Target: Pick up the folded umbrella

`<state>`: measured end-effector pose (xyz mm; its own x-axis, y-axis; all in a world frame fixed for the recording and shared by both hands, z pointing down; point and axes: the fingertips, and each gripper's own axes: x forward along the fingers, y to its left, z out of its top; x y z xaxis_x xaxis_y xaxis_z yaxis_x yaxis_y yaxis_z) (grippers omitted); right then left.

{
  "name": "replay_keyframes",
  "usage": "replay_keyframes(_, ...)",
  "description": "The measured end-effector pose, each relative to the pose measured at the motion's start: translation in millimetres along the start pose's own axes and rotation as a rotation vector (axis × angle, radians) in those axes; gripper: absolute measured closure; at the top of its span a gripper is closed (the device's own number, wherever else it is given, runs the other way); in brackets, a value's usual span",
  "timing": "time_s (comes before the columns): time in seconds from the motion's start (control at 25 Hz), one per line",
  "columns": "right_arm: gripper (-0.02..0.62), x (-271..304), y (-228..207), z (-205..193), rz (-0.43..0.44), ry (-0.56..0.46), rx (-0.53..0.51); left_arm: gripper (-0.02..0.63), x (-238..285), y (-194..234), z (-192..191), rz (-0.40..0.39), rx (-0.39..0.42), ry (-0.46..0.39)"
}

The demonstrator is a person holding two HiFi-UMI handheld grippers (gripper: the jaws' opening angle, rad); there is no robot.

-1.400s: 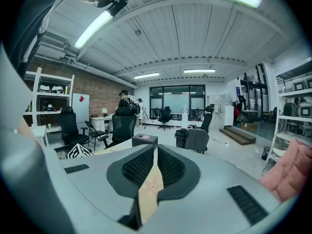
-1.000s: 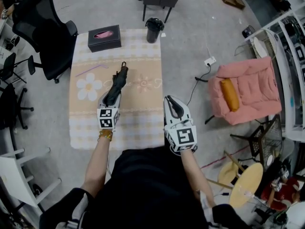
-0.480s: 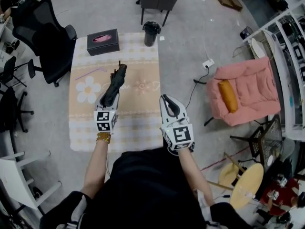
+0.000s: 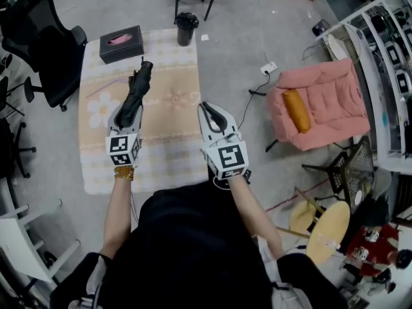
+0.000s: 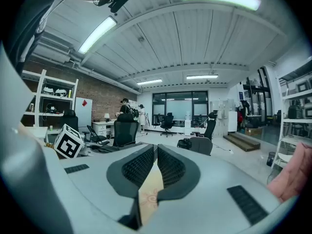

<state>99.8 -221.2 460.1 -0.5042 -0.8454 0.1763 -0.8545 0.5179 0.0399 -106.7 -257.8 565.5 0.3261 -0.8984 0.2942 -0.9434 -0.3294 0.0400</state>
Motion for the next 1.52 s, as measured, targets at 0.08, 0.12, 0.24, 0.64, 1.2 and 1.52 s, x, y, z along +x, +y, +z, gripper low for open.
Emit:
replay_keyframes(0.08,0.578,-1.7,-3.6,4.6,-0.002,-0.013,-0.003,0.397,-1.7,-4.9,9.5,-0.004,0.003,-0.020)
replay_keyframes(0.12,0.578,-2.8,-5.5,6.5,-0.003,-0.018,-0.004,0.397,-2.9,-7.2,13.8,-0.006,0.005,-0.028)
replay_keyframes(0.24,0.578,-5.3,-11.8,10.4,-0.013,-0.027,-0.005,0.397,-4.9,-12.0,26.1,-0.013,0.014,-0.047)
replay_keyframes(0.64,0.578,-13.1,-24.2,11.1,-0.038,-0.014,-0.014,0.397,-15.5,-28.5,72.7,-0.047,0.054,-0.131)
replay_keyframes(1.2,0.578,-8.5,-16.5,26.3,-0.018,-0.061,-0.032,0.397,-37.9,-31.9,115.1,-0.057,0.065,-0.212)
replay_keyframes(1.52,0.578,0.8,-7.0,38.7,0.011,-0.087,-0.048,0.397,-51.1,-30.9,133.3,-0.052,0.071,-0.249)
